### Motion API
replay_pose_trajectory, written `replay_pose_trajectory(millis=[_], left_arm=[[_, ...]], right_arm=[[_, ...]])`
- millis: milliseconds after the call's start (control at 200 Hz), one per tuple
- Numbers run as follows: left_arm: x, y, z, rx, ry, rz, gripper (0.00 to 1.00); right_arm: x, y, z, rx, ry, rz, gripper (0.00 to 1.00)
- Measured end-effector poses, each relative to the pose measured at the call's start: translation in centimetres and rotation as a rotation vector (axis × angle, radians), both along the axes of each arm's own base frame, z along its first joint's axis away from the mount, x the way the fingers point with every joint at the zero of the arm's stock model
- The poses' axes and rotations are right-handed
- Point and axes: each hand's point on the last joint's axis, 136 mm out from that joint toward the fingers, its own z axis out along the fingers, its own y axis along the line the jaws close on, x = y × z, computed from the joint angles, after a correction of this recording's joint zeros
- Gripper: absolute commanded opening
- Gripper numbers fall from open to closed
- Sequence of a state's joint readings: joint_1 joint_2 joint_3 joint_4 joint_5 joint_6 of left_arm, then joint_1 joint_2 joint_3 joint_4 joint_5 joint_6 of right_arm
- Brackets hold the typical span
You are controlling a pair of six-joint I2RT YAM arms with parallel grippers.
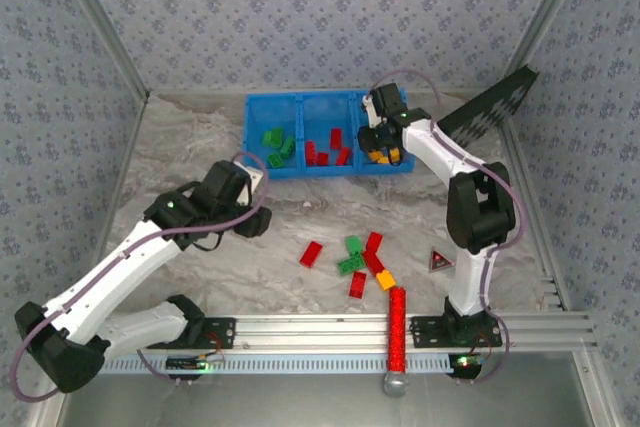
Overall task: Sort the legos into containers by color
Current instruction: Place the lego in the container, then pick up the lego from the middle-left of the table.
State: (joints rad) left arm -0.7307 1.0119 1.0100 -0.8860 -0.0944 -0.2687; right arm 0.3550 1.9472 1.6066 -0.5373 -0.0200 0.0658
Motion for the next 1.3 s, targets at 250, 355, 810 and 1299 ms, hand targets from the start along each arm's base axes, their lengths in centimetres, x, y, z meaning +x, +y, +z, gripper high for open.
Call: replay_pose_trajectory(millis=[250, 355, 810, 1299], left_arm=[[-4.3, -3.4, -4.2, 0.040, 0.090, -0.137, 0.62], [-5.3, -5.6, -5.2, 0.057, 0.099, -0.201, 0.62], [-6.5, -12.5, -8.1, 0.118, 0.120, -0.375, 0.62], [-8.3, -16.1, -10.7, 0.176, 0.143, -0.551, 0.62]], right_arm=[[2.6, -0.5, -2.0, 0.000, 0.018, -0.030, 0.32], [2.9, -0.7, -3.1, -0.004, 0.038, -0.044, 0.33], [2.7, -1.2, -4.3, -0.016, 0.068, -0.064, 0.46], [1.6, -1.9, -6.0, -0.032, 0.103, -0.071, 0.57]])
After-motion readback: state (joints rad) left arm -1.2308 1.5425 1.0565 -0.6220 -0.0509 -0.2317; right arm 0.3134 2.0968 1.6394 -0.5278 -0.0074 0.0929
